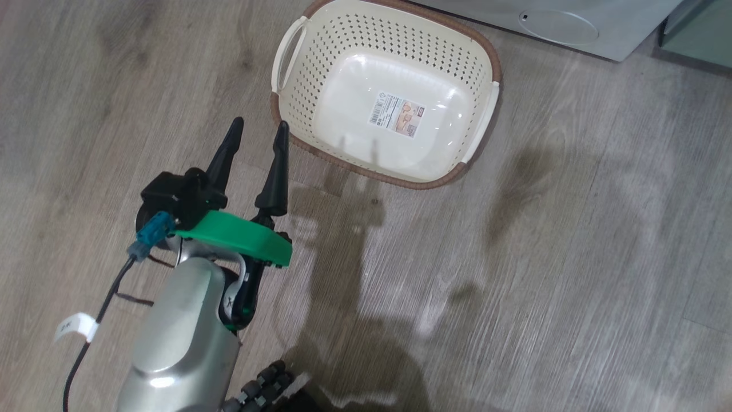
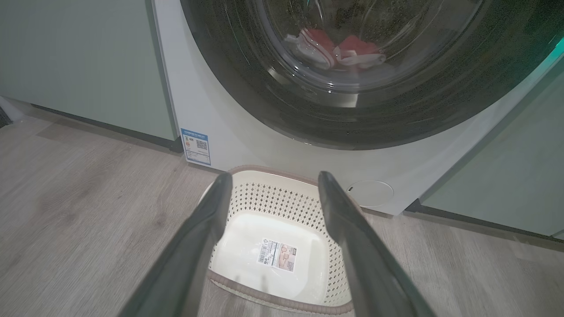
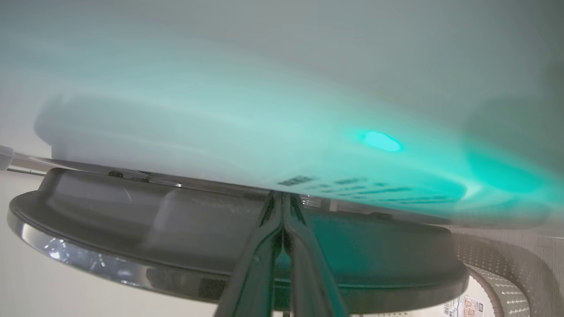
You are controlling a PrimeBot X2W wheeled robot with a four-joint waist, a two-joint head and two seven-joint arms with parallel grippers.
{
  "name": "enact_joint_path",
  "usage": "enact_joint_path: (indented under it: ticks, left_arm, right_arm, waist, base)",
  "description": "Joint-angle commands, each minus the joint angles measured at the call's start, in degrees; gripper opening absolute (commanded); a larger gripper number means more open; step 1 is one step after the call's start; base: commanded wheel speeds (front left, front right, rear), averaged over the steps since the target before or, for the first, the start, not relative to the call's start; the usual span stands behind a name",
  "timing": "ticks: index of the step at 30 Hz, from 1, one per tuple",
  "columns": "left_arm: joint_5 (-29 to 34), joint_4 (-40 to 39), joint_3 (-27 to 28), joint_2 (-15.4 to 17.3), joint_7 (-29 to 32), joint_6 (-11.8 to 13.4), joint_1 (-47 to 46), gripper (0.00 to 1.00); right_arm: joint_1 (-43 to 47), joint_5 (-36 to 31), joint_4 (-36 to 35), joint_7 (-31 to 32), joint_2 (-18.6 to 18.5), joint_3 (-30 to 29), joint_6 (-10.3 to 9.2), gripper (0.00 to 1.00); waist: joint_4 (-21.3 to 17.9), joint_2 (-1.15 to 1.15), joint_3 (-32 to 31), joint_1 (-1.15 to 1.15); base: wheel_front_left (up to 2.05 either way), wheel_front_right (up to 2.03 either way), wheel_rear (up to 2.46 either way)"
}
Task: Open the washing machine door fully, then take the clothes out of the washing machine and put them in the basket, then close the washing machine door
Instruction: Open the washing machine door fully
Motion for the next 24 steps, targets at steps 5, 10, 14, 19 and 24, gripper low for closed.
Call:
enact_joint_path:
  ticks: [5,10,14,19,24]
  left_arm:
    - [-0.4,-1.6,1.6,1.2,-0.5,0.3,-1.1,1.0]
    - [-0.2,-1.4,1.7,1.2,-0.5,0.4,-0.8,1.0]
    - [0.1,-1.2,1.9,1.2,-0.5,0.4,-0.5,1.0]
    - [0.8,-0.9,2.3,1.2,-0.5,0.4,0.0,1.0]
    - [1.5,-0.4,2.8,1.2,-0.5,0.3,0.7,1.0]
  right_arm:
    - [-1.5,0.2,-2.3,0.9,1.7,0.3,-0.02,0.0]
    - [0.5,1.1,-3.0,3.0,1.7,0.6,-0.02,0.0]
    - [2.5,1.6,-3.3,4.2,1.4,0.8,-0.02,0.0]
    - [5.4,2.7,-4.5,6.6,2.1,1.3,-0.02,0.0]
    - [9.2,3.6,-6.8,8.7,2.8,2.1,-0.02,0.0]
  waist:
    - [0.3,0.0,-0.1,0.0]
    - [0.2,0.0,-1.0,0.0]
    - [-0.1,0.0,-2.3,0.0]
    - [-0.7,0.0,-4.1,0.0]
    - [-1.0,0.0,-6.0,0.0]
  base:
    - [0.0,0.0,0.0]
    - [0.0,0.0,0.0]
    - [0.0,0.0,0.0]
    - [0.0,0.0,0.0]
    - [0.0,0.0,0.0]
